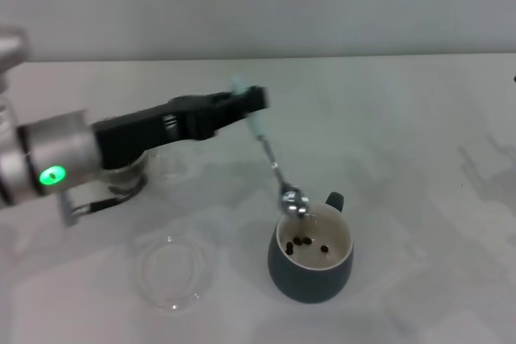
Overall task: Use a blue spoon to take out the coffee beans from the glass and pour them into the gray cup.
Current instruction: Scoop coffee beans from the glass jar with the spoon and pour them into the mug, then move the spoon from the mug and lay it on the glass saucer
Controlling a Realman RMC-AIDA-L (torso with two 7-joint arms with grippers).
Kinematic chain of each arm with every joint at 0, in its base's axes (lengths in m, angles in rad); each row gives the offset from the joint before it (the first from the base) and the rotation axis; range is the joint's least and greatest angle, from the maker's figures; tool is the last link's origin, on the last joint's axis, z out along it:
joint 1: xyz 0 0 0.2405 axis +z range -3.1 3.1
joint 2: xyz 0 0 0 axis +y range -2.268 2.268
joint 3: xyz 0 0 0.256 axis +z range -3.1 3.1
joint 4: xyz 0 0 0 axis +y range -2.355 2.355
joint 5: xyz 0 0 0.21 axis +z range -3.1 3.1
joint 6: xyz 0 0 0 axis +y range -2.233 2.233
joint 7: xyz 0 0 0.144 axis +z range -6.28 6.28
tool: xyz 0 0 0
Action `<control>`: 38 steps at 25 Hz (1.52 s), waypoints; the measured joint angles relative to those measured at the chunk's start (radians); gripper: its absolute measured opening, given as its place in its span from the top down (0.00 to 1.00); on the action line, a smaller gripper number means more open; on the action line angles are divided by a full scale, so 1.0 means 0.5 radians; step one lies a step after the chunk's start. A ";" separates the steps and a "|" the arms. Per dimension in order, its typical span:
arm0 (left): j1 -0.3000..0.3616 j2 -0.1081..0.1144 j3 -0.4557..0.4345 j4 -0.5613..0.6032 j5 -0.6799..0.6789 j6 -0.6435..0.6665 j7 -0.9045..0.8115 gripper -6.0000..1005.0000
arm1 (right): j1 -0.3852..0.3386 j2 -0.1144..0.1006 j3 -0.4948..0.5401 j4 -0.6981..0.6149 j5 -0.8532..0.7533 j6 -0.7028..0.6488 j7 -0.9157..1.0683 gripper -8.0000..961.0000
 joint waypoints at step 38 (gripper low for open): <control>0.738 0.128 -0.322 -0.168 0.066 0.043 0.214 0.86 | 0.004 0.003 0.007 0.009 0.111 0.017 0.054 0.44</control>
